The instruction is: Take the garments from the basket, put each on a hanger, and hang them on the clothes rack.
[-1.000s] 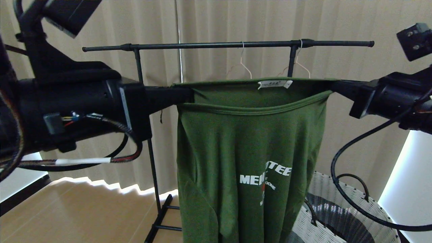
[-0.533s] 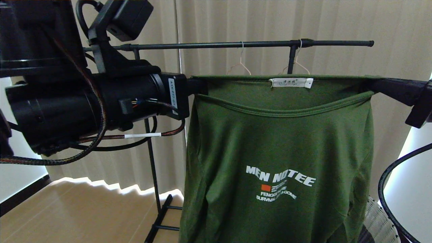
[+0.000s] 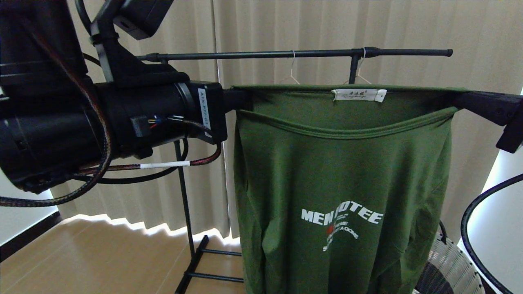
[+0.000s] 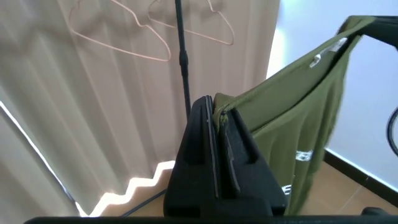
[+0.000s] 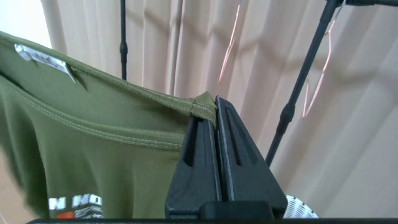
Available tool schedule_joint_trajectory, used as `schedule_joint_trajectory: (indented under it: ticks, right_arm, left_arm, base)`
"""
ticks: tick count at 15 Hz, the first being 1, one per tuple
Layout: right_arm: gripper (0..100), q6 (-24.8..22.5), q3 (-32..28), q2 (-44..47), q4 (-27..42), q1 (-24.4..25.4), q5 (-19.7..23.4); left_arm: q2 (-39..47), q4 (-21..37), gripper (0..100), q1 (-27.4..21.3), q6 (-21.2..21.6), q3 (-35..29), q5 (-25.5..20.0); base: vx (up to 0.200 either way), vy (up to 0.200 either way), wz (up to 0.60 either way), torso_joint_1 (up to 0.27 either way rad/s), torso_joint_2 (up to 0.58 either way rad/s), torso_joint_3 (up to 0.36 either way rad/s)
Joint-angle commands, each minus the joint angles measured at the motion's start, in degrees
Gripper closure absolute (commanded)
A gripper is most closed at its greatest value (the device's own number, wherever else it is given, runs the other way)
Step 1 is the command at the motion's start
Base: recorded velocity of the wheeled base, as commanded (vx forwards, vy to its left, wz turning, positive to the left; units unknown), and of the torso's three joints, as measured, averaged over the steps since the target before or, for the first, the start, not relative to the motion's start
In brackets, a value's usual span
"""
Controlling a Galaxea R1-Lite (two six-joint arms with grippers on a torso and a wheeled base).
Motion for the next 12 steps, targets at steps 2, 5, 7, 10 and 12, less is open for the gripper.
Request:
schedule_joint_trajectory:
  ticks: [2,5,7,10,12]
  right_arm:
    - [100,0.0,0.0,0.1,0.1,0.0,0.1]
    - [100,0.0,-0.1,0.2,0.2,0.0,0.1]
    - [0,0.0,0.4,0.2,0.4,0.0,0.1]
    - [0,0.2,1.1,-0.3,-0.1,1.5,0.7]
    - [0,0.3,2.3,-0.9,-0.4,3.5,0.8]
  left_arm:
    - [-0.1,0.0,100,-0.1,0.0,0.2,0.0]
    - [-0.1,0.0,100,-0.1,0.0,0.2,0.0]
    - [0.2,0.0,100,0.0,0.0,0.0,0.0]
    - [1.9,0.0,100,0.5,0.5,-0.5,2.5]
    - [3.9,-0.1,100,0.6,0.6,-2.6,8.0]
  base:
    - [0.000,0.000,0.00,0.000,0.00,0.000]
    - [0.000,0.000,0.00,0.000,0.00,0.000]
    - [0.000,0.000,0.00,0.000,0.00,0.000]
    - [0.000,0.000,0.00,0.000,0.00,0.000]
    - [0.000,0.000,0.00,0.000,0.00,0.000]
